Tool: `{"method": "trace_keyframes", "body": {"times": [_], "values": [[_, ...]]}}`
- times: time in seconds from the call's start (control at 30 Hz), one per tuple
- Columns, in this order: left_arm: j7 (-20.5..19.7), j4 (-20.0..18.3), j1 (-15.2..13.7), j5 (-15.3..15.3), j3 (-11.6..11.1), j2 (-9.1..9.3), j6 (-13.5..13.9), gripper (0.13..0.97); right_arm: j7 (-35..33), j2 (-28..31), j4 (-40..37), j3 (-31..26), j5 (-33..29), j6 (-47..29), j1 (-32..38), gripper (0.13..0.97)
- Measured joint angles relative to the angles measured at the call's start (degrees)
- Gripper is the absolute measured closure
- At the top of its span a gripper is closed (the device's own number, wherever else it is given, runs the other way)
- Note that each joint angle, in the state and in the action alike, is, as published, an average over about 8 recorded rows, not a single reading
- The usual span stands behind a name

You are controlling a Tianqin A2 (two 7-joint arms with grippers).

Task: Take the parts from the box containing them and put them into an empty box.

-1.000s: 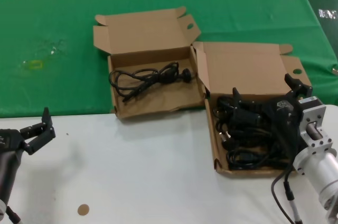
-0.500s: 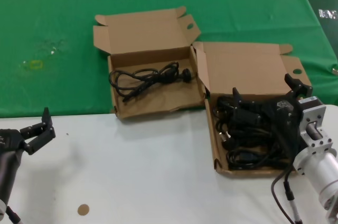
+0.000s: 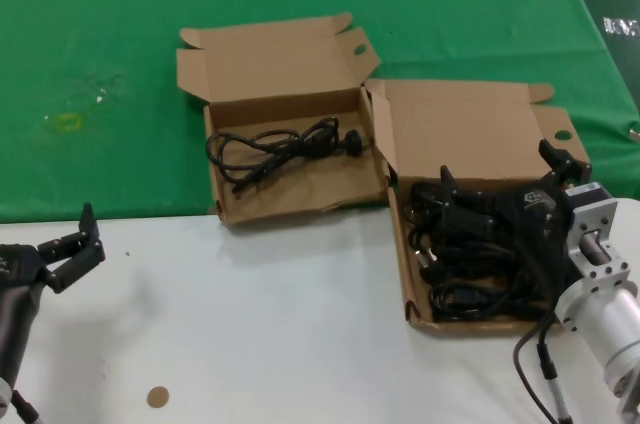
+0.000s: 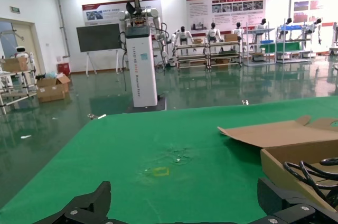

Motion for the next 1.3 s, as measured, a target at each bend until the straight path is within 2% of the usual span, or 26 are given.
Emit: {"method": "trace_keyframes", "body": {"times": [1.3], "values": [[0.0, 0.0, 0.0, 0.0, 0.0, 0.00, 0.0, 0.132, 0.0, 0.0, 0.0, 0.0, 0.0, 0.0, 0.0, 0.129]]}}
